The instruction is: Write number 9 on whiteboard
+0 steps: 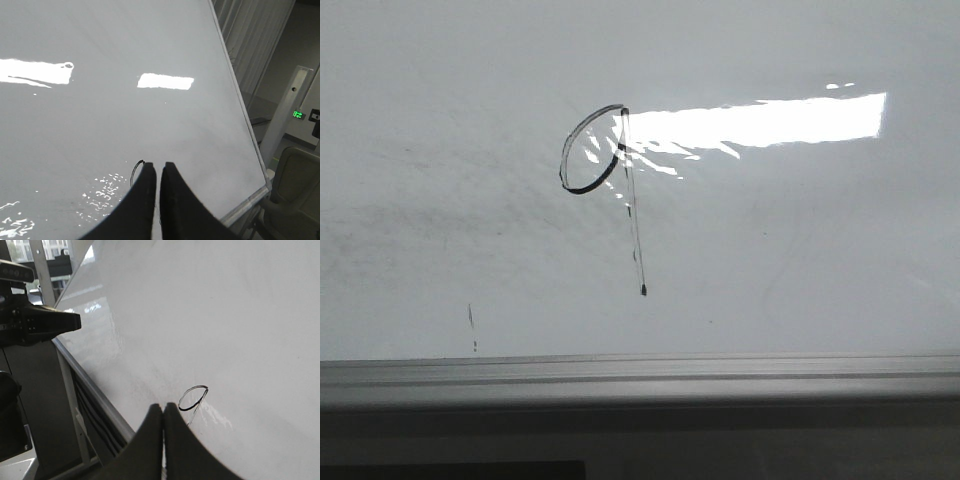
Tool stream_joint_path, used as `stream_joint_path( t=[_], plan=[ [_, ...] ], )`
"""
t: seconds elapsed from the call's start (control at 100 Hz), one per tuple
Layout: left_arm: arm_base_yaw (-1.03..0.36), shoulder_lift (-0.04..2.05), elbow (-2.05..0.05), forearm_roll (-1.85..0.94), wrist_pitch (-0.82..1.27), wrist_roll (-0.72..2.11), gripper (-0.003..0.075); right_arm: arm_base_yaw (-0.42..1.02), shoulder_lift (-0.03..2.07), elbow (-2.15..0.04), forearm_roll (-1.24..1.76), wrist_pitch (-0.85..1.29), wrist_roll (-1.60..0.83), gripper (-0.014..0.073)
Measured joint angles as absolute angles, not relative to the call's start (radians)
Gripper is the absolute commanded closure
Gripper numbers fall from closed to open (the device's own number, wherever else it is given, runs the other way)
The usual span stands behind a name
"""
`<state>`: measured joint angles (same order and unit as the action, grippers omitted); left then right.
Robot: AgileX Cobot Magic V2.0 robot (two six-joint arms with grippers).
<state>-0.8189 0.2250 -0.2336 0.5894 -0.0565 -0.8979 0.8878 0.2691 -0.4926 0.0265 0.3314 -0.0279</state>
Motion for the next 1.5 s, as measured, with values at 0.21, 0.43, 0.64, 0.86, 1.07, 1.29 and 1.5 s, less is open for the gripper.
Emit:
stream_joint_path(
  t=[0.21,0.43,0.64,0.86,1.07,1.29,1.5],
  plan=[
    [-0.819,0.033,-0.113,0.596,-0.056,-0.898,0.0741,0.888,0.022,-0.353,-0.011,0.321,-0.028,0.0655],
    [-0.817,-0.004,-0.053,0.596,-0.067,-0.898,0.0741,0.889,-0.011,-0.285,0.010,0.356,-0.028,0.0657],
    [-0.817,-0.004,-0.047,0.596,-0.076,-0.898,0.0741,0.890,-0.011,-0.283,0.030,0.362,-0.028,0.0657],
    [-0.817,-0.004,-0.047,0.596,-0.079,-0.898,0.0741,0.890,-0.011,-0.283,0.030,0.362,-0.028,0.0657],
    [-0.817,-0.004,-0.047,0.596,-0.082,-0.898,0.0741,0.890,-0.011,-0.283,0.030,0.362,-0.028,0.0657],
    [-0.798,-0.004,-0.010,0.611,0.000,-0.898,0.0741,0.890,-0.011,-0.283,0.030,0.363,-0.028,0.0657],
    [-0.681,-0.004,-0.008,0.472,0.062,-0.671,0.0741,0.890,-0.011,-0.283,0.032,0.365,-0.028,0.0657]
  ],
)
